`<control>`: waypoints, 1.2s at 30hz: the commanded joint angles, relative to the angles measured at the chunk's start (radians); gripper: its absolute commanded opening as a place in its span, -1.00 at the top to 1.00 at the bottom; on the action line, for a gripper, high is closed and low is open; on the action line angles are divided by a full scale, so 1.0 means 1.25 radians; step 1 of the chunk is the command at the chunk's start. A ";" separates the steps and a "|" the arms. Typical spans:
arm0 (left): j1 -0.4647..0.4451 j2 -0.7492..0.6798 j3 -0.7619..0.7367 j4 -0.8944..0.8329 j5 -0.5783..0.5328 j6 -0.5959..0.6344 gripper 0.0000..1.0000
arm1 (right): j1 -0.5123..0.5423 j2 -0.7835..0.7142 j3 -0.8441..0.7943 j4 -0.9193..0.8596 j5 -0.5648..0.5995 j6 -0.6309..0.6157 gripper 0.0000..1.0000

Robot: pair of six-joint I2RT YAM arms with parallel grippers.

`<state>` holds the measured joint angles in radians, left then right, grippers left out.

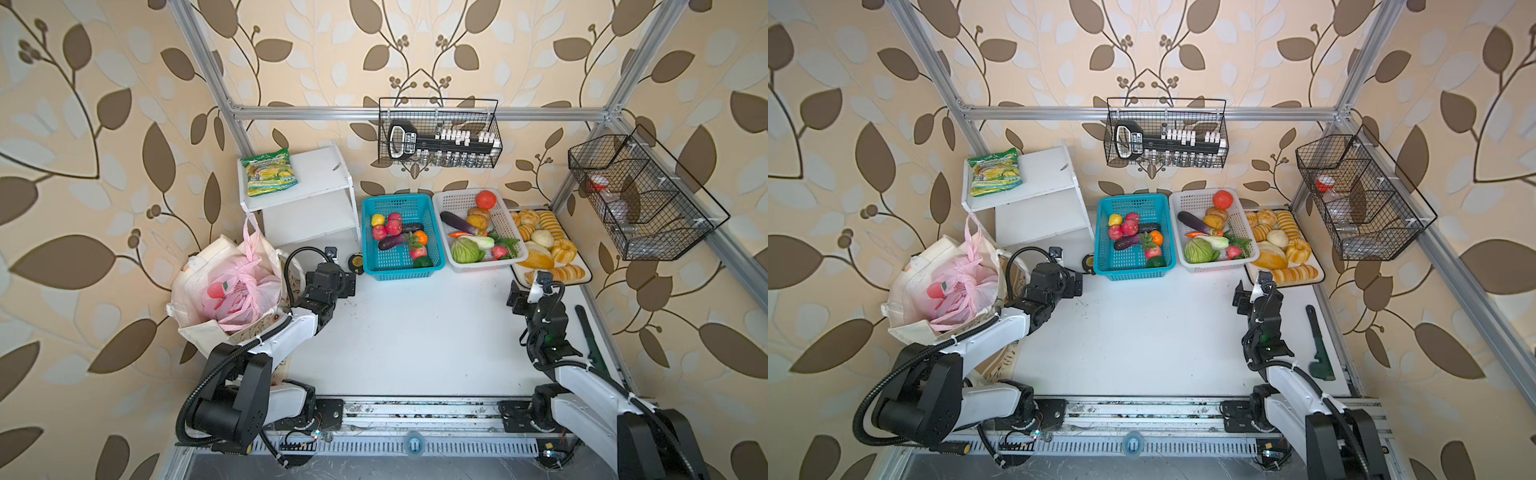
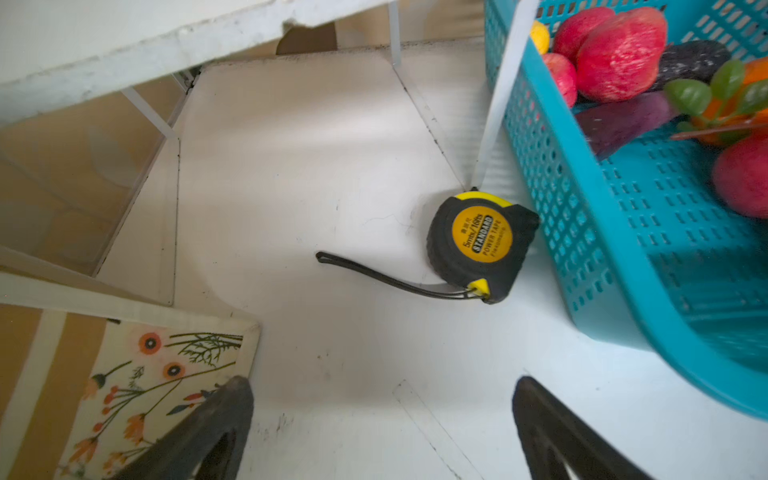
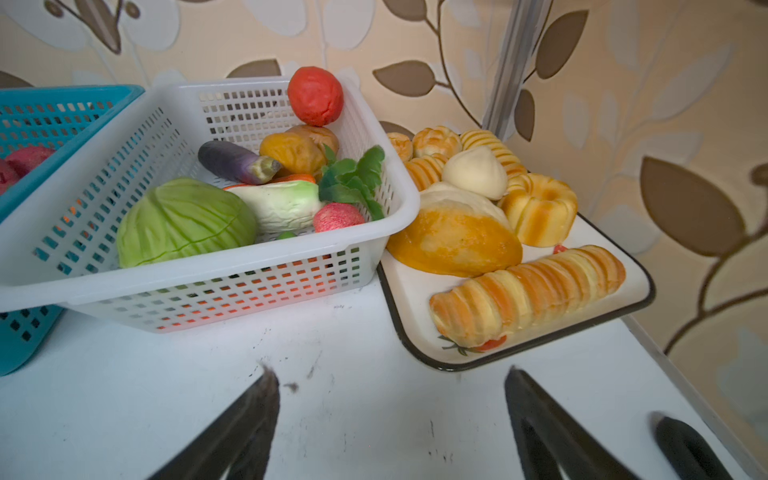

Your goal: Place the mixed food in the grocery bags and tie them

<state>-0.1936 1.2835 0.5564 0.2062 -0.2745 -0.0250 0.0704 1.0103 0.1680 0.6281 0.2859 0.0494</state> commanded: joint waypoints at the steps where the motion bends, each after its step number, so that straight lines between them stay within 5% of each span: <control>1: 0.055 0.016 0.006 0.095 0.030 0.009 -0.98 | -0.013 0.062 0.027 0.123 -0.075 -0.037 -0.73; 5: 0.096 0.039 0.000 0.157 0.066 0.021 -0.98 | -0.026 0.159 0.042 0.163 -0.169 -0.058 -0.71; 10: 0.111 0.084 0.005 0.102 -0.019 -0.025 -0.98 | -0.021 0.269 -0.065 0.456 -0.205 -0.077 -0.73; 16: 0.115 0.084 -0.075 0.274 0.058 0.034 -0.98 | -0.004 0.260 -0.007 0.326 -0.060 -0.040 -1.00; 23: 0.165 0.178 -0.174 0.520 0.175 0.029 -0.98 | -0.016 0.268 0.000 0.324 -0.057 -0.025 -1.00; 25: 0.166 0.159 -0.161 0.456 0.175 0.030 -0.98 | -0.016 0.266 -0.001 0.325 -0.057 -0.026 -1.00; 28: 0.168 0.181 -0.123 0.414 0.060 -0.023 -0.98 | -0.025 0.266 0.004 0.316 -0.076 -0.021 -1.00; 36: 0.168 0.170 -0.131 0.418 0.060 -0.023 -0.98 | -0.024 0.266 0.003 0.316 -0.077 -0.023 -1.00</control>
<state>0.0017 1.4982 0.3767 0.6914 -0.1661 -0.0296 0.0425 1.3369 0.1482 1.0130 0.1905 0.0219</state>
